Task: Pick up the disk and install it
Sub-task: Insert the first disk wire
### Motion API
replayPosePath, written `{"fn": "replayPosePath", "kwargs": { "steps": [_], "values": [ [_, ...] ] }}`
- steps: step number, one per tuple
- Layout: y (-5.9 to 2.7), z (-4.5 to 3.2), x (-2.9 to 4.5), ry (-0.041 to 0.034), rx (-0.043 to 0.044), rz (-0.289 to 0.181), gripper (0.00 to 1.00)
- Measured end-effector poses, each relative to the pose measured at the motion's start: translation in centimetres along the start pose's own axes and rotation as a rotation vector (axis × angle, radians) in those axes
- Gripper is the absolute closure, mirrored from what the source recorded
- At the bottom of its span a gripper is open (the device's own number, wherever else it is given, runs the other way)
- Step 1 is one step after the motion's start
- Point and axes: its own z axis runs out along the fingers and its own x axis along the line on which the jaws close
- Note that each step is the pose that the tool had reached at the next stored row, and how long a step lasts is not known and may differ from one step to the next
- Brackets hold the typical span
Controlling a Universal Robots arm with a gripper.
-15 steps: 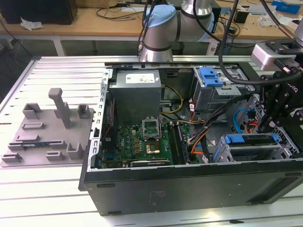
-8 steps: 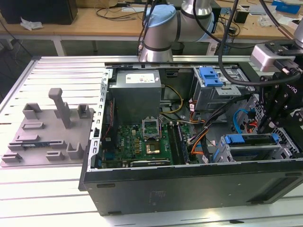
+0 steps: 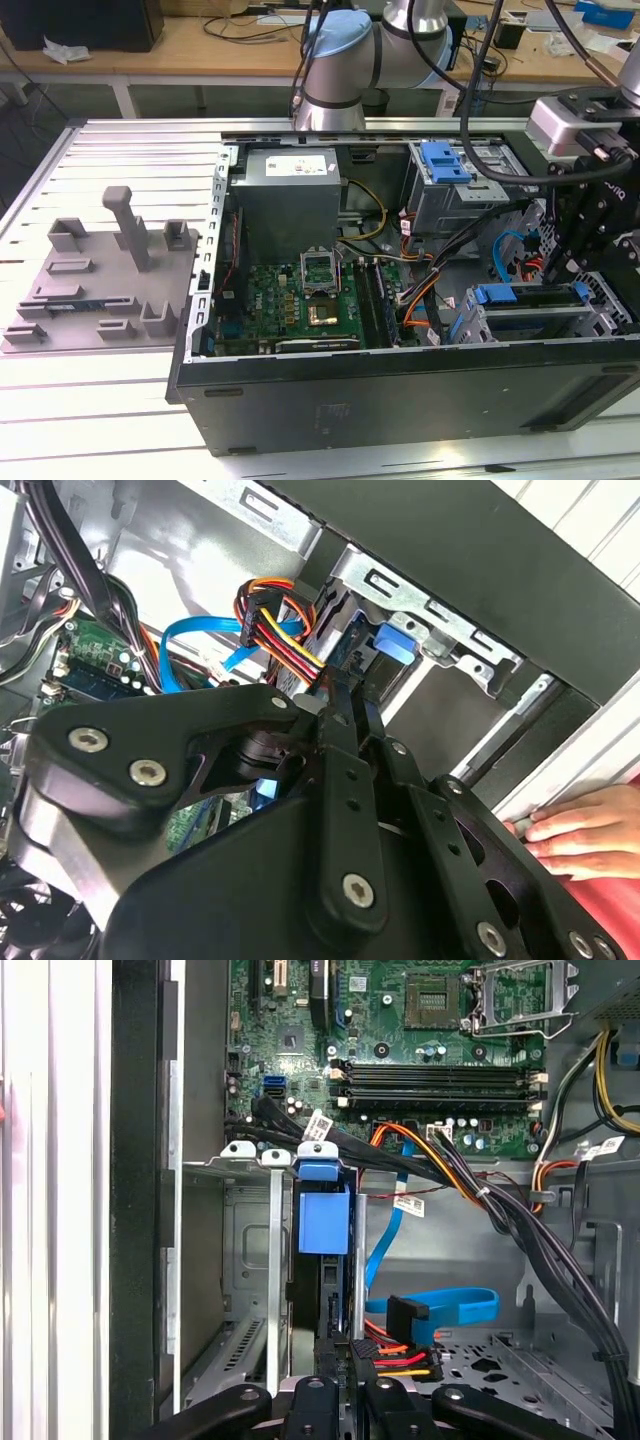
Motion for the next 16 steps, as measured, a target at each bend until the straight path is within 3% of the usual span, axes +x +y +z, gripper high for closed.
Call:
{"fn": "replayPosePath", "kwargs": {
  "steps": [16],
  "values": [
    [0.0,0.4,-0.01,-0.0008,-0.0001,0.001,0.83]
  ]
}}
